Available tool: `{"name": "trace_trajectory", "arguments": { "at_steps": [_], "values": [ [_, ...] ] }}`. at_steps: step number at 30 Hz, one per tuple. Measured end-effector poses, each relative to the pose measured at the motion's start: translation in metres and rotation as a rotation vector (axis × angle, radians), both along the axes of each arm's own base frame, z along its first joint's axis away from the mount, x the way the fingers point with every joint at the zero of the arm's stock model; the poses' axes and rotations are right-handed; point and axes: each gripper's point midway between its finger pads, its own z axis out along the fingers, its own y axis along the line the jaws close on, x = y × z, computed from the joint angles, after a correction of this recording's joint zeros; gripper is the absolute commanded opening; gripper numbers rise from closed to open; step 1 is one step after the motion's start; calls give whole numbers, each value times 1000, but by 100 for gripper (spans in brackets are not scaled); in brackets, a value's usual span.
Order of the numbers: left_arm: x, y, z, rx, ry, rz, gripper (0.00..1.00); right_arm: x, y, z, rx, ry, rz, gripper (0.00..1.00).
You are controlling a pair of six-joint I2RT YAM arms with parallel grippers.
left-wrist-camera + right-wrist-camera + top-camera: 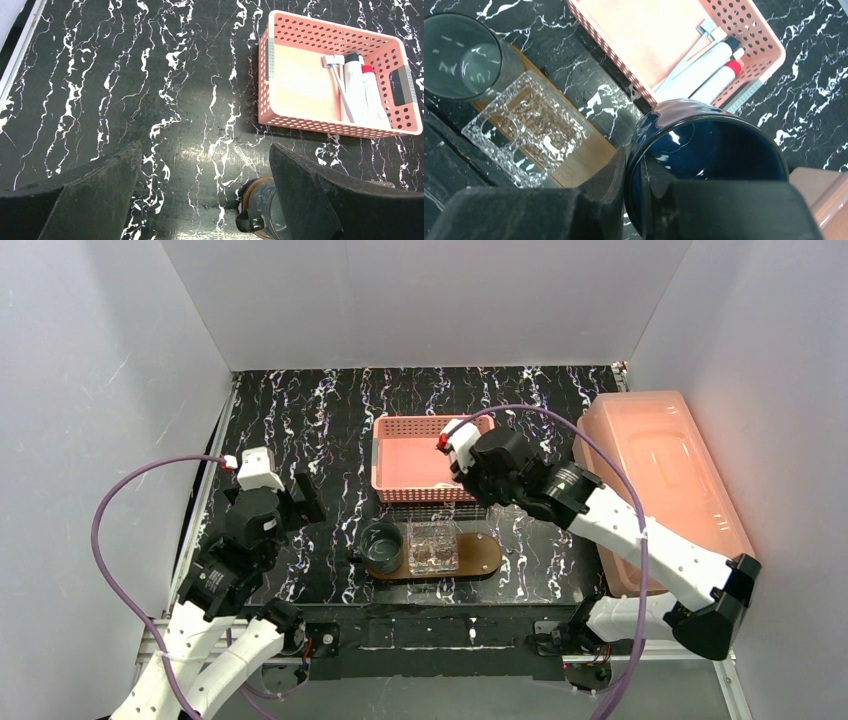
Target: Prepare toiletry sets of a toothbrush and toothpaste on the tray
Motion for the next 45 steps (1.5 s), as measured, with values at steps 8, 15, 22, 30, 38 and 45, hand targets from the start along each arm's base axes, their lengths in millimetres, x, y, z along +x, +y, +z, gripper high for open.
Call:
{"name": "trace_trajectory", "arguments": {
  "at_steps": [8,15,22,30,38,45],
  "values": [
    [1,0,-2,3,10,2,99,-19,-21,-20,-34,69,-23,1],
    [2,0,-3,5,14,2,99,-37,-30,-48,-75,178,-36,1],
    [2,-2,-4,4,19,-3,99,-57,-35,-77,-84,274,-54,1],
    [2,-3,-5,1,24,-8,99,-91,-31,-103,-112,312,-31,1],
    [2,-3,-5,-1,24,-12,99,-98,-24,-117,-107,272,-44,1],
    [2,-4,-5,-3,25,-15,99,-95,-22,-125,-79,254,-70,1]
  ]
}}
